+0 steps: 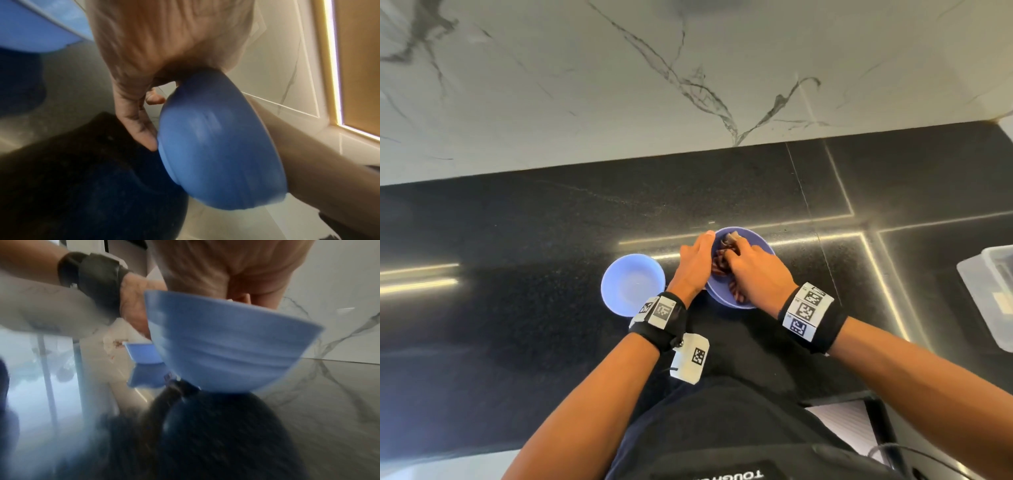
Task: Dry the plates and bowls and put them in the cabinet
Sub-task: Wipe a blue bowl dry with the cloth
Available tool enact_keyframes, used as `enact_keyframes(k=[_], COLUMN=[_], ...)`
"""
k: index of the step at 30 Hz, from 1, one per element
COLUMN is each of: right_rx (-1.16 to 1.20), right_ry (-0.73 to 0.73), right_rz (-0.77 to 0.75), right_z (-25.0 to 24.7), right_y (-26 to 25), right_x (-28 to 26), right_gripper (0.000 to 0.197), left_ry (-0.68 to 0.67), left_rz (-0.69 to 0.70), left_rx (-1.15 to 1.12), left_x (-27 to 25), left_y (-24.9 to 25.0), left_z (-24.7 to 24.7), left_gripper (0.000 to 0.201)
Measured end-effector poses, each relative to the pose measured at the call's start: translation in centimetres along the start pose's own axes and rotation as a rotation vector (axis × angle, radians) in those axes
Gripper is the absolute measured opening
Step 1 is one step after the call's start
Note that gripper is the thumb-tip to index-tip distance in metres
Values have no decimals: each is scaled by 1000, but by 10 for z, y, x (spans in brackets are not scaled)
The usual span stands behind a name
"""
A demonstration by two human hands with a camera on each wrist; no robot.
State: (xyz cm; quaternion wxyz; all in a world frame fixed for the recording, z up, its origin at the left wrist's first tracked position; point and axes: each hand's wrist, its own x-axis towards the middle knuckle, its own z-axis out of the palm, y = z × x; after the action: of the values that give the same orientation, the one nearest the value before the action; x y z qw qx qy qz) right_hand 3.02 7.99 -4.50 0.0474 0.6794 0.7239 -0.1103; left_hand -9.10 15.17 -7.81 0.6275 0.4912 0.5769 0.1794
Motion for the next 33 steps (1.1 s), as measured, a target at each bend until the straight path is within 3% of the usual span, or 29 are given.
enact_keyframes(k=[2, 6, 8, 11, 13, 17, 20, 22, 23, 26, 28, 31, 33], right_rx=[36, 275, 301, 347, 457, 659, 528, 386, 313, 119, -40, -254, -296], right_ry=[-40, -128, -119, -82, -74, -162, -355, -375, -316, 57, 188, 140, 84], right_rz=[92, 365, 408, 383, 291, 84, -57, -149, -187, -344, -430, -440, -363], right_z=[-6, -15, -15, -1, 5, -3, -14, -25, -32, -44, -40, -26, -20], right_y=[-6, 5, 8, -4, -14, -5, 14, 24, 27, 31, 30, 26, 25], right_x=[1, 3, 0, -3, -4, -5, -8, -13, -15, -15, -11, -1, 1], right_gripper=[41, 32, 33, 42, 53, 51, 52, 54, 53, 43, 39, 47, 39], left_ry=[-12, -6, 13, -7, -15, -48, -76, -91, -100, -155, -174, -201, -210], left_rz=[8, -21, -6, 41, -11, -42, 0, 14, 12, -8, 5, -10, -42], left_rx=[19, 39, 39, 40, -41, -60, -51, -58, -63, -95, -105, -138, -164], left_x=[0, 2, -1, 2, 8, 5, -16, -19, -21, -17, -17, -18, -16], left_y=[-8, -23, -21, -29, -38, -33, -12, -11, -9, -10, -8, -4, -4], left_z=[1, 5, 6, 6, 6, 1, -2, -3, -3, -4, -4, -5, -5], left_gripper=[29, 35, 32, 38, 56, 73, 57, 54, 59, 86, 83, 80, 71])
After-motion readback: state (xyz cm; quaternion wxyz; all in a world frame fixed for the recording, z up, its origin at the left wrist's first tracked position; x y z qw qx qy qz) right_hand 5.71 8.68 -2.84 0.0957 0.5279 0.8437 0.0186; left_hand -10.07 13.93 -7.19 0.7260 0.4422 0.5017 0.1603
